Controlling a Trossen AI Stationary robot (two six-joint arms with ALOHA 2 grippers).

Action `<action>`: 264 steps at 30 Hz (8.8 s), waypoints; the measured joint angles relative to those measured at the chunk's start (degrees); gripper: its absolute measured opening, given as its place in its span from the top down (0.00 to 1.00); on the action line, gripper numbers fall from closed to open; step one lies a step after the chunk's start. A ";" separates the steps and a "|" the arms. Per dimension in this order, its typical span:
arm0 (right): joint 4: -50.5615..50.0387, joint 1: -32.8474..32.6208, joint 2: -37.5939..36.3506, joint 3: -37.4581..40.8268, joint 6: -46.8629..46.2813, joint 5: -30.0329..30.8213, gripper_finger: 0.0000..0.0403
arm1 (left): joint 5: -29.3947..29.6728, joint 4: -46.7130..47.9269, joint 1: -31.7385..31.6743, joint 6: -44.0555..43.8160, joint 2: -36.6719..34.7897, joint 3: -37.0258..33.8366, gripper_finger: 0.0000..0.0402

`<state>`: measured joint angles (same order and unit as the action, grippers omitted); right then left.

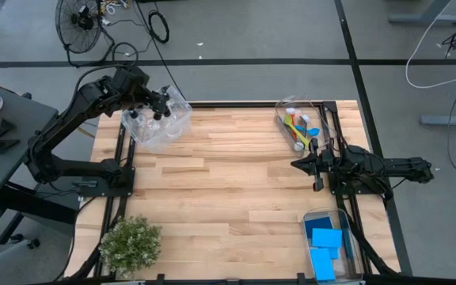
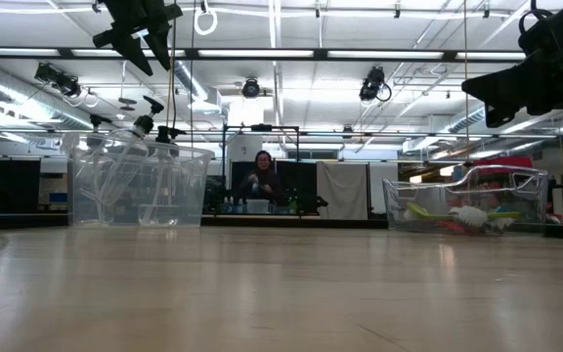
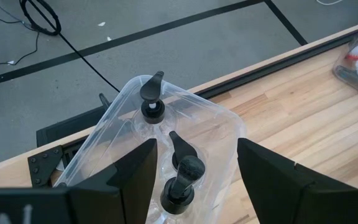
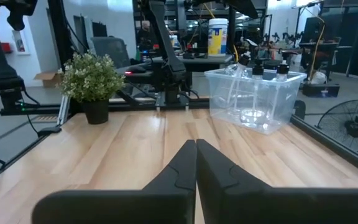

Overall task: Pick & Place Kitchen Sink Supplies
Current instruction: Return to Home Position

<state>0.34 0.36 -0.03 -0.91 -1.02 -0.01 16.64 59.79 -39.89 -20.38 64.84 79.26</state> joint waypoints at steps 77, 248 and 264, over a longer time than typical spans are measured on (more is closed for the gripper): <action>0.01 0.02 0.02 -0.02 0.07 0.04 0.97 | 7.40 5.75 4.12 -0.93 -11.58 -3.06 0.58; 0.02 0.00 0.02 -0.04 0.07 0.02 0.97 | 15.47 -43.96 11.14 -0.21 -32.98 -54.40 0.26; 0.02 0.01 0.02 -0.04 0.07 0.04 0.97 | 16.70 -45.33 10.77 -1.00 -32.98 -54.40 0.48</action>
<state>0.36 0.37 -0.01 -0.95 -0.95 0.03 33.34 14.46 -29.12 -21.38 31.86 24.86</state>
